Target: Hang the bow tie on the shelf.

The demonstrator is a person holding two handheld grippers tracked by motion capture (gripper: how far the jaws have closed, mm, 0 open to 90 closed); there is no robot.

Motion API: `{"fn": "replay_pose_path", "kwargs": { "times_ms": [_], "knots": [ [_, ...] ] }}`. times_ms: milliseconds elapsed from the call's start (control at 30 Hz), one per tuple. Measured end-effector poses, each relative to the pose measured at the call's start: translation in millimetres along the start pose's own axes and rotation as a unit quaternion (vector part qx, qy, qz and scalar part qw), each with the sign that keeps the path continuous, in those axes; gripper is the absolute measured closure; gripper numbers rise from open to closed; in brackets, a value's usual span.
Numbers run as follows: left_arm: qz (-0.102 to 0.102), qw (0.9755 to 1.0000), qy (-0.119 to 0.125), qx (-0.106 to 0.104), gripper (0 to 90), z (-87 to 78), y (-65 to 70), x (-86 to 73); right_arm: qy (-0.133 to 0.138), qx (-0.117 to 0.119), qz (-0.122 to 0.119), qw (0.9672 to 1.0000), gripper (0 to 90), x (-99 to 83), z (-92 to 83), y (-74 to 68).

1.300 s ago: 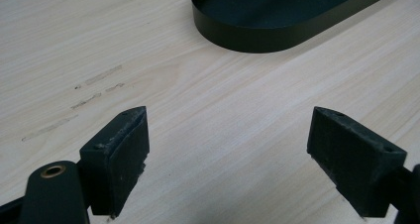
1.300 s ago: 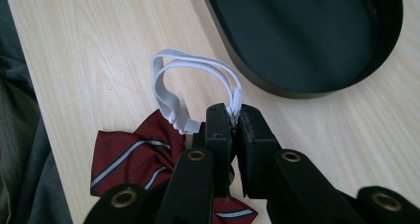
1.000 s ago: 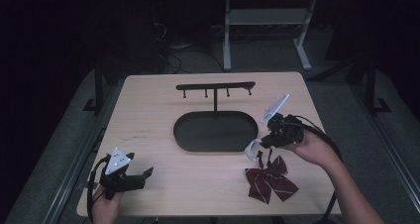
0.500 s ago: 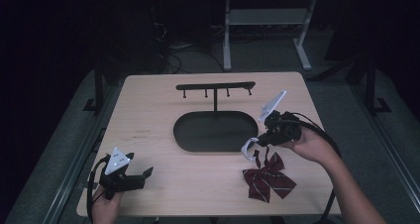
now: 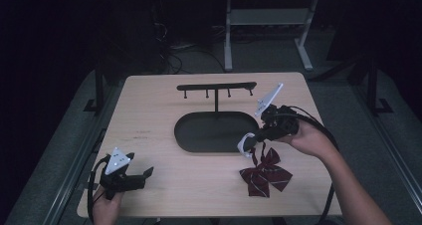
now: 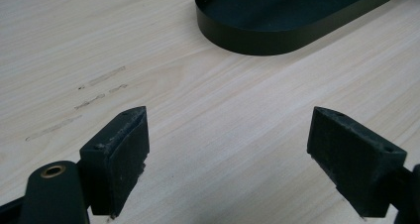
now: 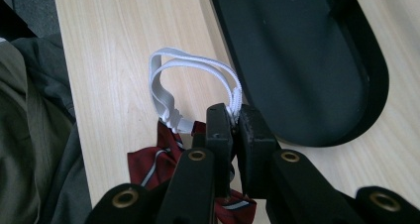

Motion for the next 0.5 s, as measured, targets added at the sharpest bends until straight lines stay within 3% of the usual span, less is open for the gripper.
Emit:
{"fn": "replay_pose_path", "kwargs": {
  "times_ms": [500],
  "knots": [
    [0.005, 1.0, -0.002, 0.0, 16.1, -0.3, -0.2, -0.3, 0.0, 0.0, -0.011, 0.9999, 84.0, 21.8, -3.1, 6.7]
  ]
}}
Point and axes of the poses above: each handheld gripper's, and its own axes: z roughly forward along the jaws, x roughly out of its top, y roughly to its right, the point moved 1 cm from there along z, roughly forward along the jaws, and after that the axes turned 6 degrees about -z, right-handed, at the moved point
